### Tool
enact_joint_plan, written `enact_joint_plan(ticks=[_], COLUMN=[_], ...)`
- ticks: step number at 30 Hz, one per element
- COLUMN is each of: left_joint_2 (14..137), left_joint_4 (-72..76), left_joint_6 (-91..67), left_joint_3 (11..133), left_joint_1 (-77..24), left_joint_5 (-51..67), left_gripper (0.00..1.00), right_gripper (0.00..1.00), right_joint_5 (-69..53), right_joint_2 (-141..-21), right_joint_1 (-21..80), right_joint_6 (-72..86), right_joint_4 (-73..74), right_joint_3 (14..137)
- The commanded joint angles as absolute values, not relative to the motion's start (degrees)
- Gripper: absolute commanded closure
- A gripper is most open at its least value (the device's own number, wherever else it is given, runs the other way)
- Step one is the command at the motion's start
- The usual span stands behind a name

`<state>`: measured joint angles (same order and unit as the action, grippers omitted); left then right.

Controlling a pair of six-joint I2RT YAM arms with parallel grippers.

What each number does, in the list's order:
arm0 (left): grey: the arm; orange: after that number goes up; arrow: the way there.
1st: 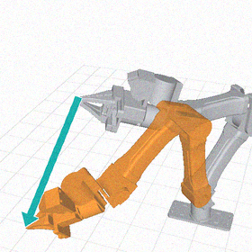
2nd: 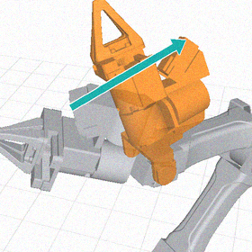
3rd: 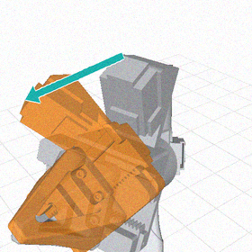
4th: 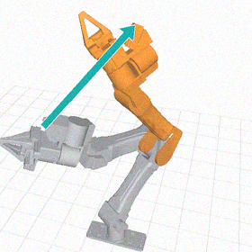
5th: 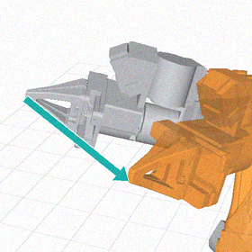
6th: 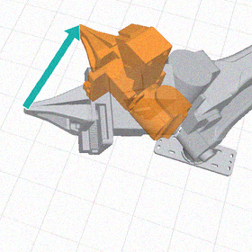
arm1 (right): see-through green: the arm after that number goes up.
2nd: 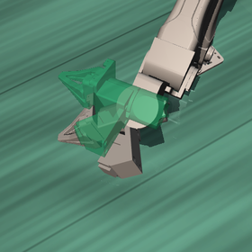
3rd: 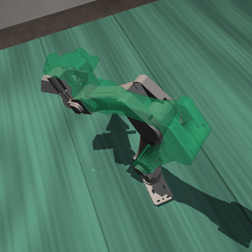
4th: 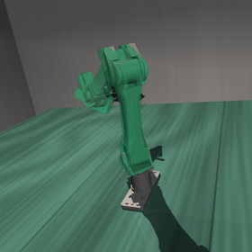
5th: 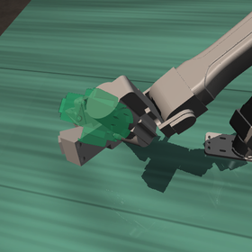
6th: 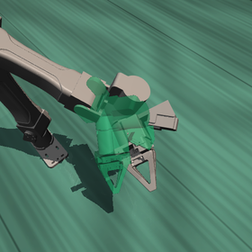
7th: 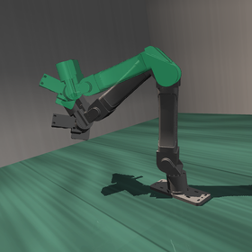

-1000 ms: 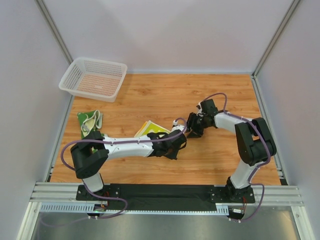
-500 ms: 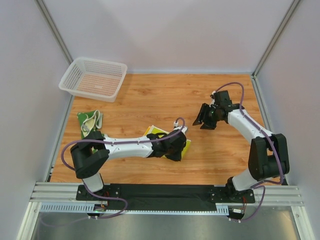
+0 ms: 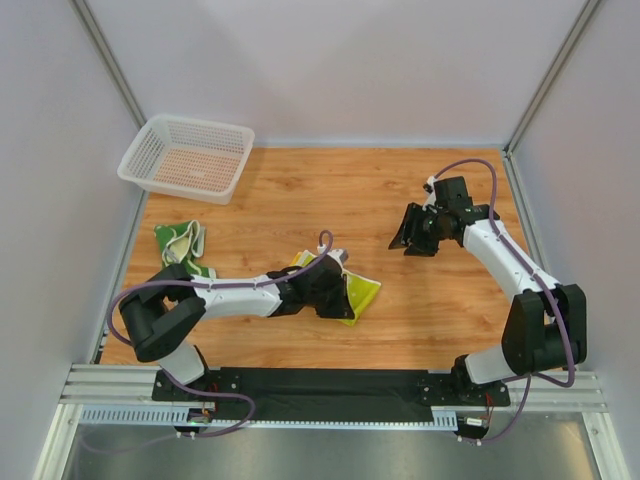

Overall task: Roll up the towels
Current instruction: Roll the towel

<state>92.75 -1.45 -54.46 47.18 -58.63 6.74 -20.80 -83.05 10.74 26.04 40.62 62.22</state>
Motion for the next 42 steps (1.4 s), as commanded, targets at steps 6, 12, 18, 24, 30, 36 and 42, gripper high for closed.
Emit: enact_joint_plan(ticks=[6,12,18,24,30,36,42], left_joint_2=[87.8,87.6,87.7,89.3,92.5,94.5,95.7], left_joint_4=[4.6,2.9,2.2,0.7,0.3,-2.2,-4.3], left_joint_6=[-60.1,-63.5,-64.5,-65.0,-64.7,-63.5,-63.6], left_joint_3=[43.1,40.3,38.6,38.6,39.4,40.8,41.7], left_joint_1=[-56.1,-54.8,-53.2,-52.6,-51.6,-51.2,-51.1], left_joint_5=[8.6,6.6,6.3,6.1,7.0,7.8,7.1], left_gripper=[1.0,1.0,1.0,1.0,1.0,1.0,1.0], right_gripper=[0.51,0.51,0.51,0.57,0.92,1.0,1.0], right_joint_5=[-24.6,-26.5,-27.6,-33.8,-37.6,-40.8,-41.0], right_joint_2=[-82.1,-82.2,-82.5,-81.7,-82.5,-86.1,-90.2], right_joint_1=[11.2,13.3,14.3,16.3,21.4,24.1,26.3], right_joint_6=[24.2,23.2,23.0,23.6,26.2,28.5,30.0], right_joint_4=[40.3,39.0,38.5,33.8,25.0,17.5,13.0], right_joint_3=[64.0,63.9,63.5,61.1,54.0,48.8,45.9])
